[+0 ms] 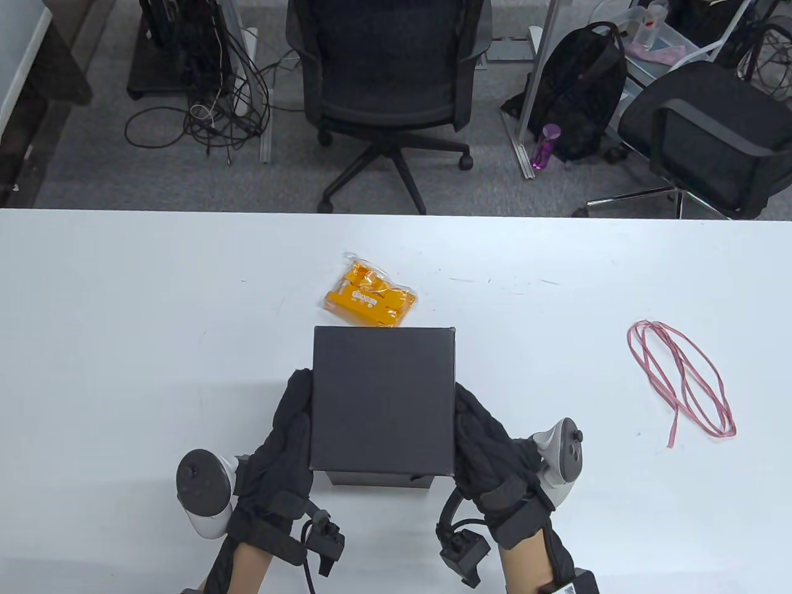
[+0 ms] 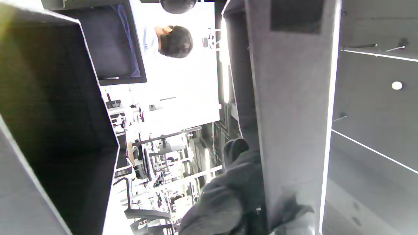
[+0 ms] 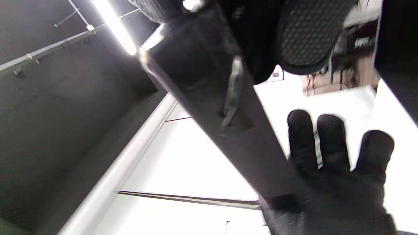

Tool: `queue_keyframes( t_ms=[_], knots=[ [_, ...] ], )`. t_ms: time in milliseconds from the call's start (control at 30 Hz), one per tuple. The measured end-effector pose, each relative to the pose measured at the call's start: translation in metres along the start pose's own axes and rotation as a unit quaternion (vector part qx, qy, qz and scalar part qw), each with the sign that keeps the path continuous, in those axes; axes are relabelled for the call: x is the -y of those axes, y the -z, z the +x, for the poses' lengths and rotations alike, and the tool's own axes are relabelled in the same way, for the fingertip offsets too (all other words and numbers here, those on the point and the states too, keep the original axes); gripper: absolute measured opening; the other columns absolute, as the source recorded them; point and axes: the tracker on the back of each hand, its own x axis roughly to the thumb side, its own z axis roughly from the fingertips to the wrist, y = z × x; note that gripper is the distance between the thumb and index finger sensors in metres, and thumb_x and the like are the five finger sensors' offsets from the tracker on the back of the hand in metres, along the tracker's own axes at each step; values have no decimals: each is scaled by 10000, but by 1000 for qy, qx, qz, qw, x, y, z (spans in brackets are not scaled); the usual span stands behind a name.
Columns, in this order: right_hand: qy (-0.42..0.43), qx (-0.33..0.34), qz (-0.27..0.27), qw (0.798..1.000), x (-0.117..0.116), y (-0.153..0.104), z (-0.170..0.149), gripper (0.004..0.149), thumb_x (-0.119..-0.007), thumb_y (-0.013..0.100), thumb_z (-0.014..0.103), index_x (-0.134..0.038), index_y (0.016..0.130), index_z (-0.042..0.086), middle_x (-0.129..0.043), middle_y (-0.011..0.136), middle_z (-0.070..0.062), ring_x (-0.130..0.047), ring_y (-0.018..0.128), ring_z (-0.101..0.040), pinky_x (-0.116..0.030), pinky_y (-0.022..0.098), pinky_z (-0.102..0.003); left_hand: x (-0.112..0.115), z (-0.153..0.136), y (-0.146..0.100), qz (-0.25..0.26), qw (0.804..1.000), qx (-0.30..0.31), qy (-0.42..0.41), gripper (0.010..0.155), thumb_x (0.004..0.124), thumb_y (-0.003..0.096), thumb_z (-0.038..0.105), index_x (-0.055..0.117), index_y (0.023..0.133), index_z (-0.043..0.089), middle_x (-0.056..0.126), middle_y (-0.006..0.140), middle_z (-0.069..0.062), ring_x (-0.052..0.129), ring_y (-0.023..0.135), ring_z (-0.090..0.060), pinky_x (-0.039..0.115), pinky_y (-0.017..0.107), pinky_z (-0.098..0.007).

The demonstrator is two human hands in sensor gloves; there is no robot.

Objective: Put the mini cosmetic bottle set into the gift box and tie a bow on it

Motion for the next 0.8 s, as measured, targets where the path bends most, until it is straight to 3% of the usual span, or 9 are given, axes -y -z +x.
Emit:
queue_keyframes(
  t_ms=[167,300,400,633,733,800],
  knots=[
    [103,4,31,994,6,4,-6,658,-585,622,168,-269,1112,-137,-660,990,-238,-826,761,-373,-785,579,-520,2,-4,0,0,1000,-3,21,584,411,637,455,329,1193,295,424,1199,-266,422,1070,-629,483,680,-806],
    [115,21,38,992,5,4,-9,640,-608,593,131,-315,1110,-106,-685,945,-195,-833,707,-326,-857,538,-439,-2,-8,1,4,1000,-9,28,588,426,636,462,347,1194,295,426,1201,-261,429,1072,-626,483,685,-803],
    [123,34,59,990,4,5,-9,630,-612,586,111,-329,1122,-62,-685,941,-200,-809,704,-357,-865,521,-452,-5,-12,2,4,999,-11,49,605,440,636,470,333,1199,278,414,1202,-266,440,1075,-619,491,685,-802],
    [-58,93,51,993,17,0,23,576,-632,573,102,-463,1123,69,-714,943,-161,-777,733,-384,-782,557,-527,-30,-35,3,73,989,-30,124,646,480,631,490,366,1179,168,467,1176,-219,591,1047,-528,576,690,-741],
    [-153,111,8,982,29,-7,43,561,-646,565,91,-508,1108,76,-720,934,-172,-770,730,-404,-761,559,-548,-39,-48,2,87,986,-62,131,632,491,631,489,408,1169,168,488,1168,-214,615,1035,-517,591,691,-727],
    [-246,106,-29,963,38,-13,53,559,-654,560,86,-523,1103,70,-725,927,-182,-774,722,-412,-760,552,-556,-43,-56,2,90,984,-81,133,626,495,631,485,429,1165,166,494,1166,-218,615,1033,-522,592,689,-728]
  ],
)
